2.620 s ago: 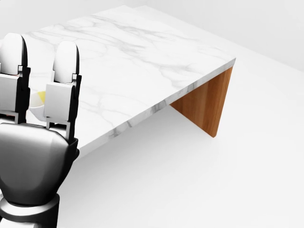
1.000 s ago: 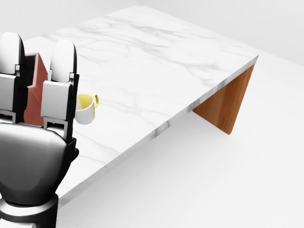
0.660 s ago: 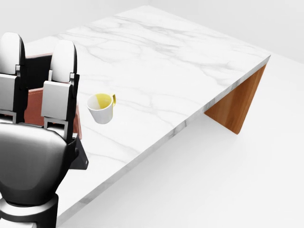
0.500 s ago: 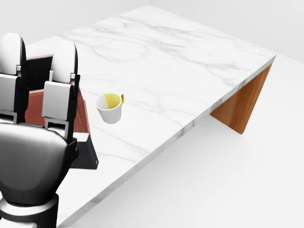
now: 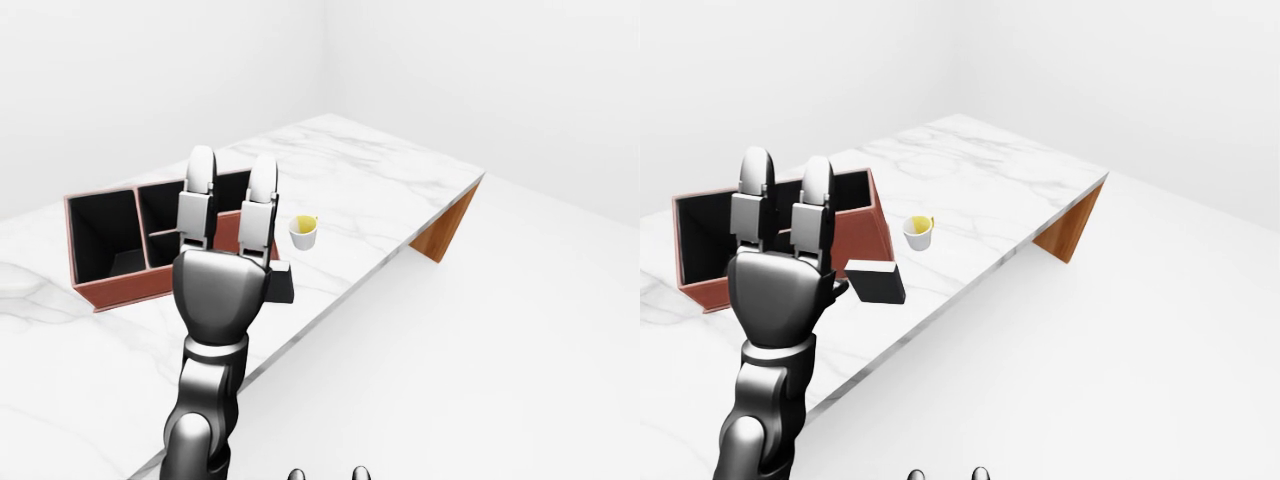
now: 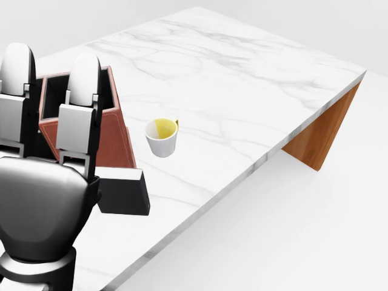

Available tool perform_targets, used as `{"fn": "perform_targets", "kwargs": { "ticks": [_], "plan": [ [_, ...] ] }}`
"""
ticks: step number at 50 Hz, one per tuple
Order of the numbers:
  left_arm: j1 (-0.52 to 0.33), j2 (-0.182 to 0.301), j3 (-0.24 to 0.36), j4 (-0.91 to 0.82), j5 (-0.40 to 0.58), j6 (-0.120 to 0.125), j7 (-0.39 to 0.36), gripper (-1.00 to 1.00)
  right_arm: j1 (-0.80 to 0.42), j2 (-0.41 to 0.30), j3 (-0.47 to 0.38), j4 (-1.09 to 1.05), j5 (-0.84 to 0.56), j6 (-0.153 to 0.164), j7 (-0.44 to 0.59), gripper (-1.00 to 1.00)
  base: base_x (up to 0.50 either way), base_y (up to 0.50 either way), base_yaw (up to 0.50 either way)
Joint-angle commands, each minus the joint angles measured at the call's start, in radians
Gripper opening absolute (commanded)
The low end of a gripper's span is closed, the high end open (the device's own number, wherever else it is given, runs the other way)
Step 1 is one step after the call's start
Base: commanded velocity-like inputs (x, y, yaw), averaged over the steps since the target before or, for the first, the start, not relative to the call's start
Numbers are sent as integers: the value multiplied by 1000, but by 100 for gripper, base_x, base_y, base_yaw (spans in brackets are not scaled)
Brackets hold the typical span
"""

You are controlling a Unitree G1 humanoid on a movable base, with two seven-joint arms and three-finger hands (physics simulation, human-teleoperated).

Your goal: Pick up the book and place it in the right compartment of the caddy.

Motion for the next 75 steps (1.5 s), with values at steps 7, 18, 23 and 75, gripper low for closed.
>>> {"fn": "perform_targets", "kwargs": {
  "ticks": [7, 18, 23, 75],
  "plan": [
    [0, -1, -1, 4, -1, 0, 6, 100, 3, -6, -7, 6, 11, 0, -7, 100, 0, 0, 0],
    [0, -1, 2, 0, -7, 0, 1, 100, 0, -5, -5, 7, 3, 0, -1, 100, 0, 0, 0],
    [2, -1, 3, -6, -10, 0, -2, 100, 1, -3, -5, 7, 1, 0, 3, 100, 0, 0, 0],
    [0, -1, 0, 3, -6, 0, 4, 100, 1, -1, -1, 10, -2, 0, 9, 100, 11, -10, 0]
  ]
}}
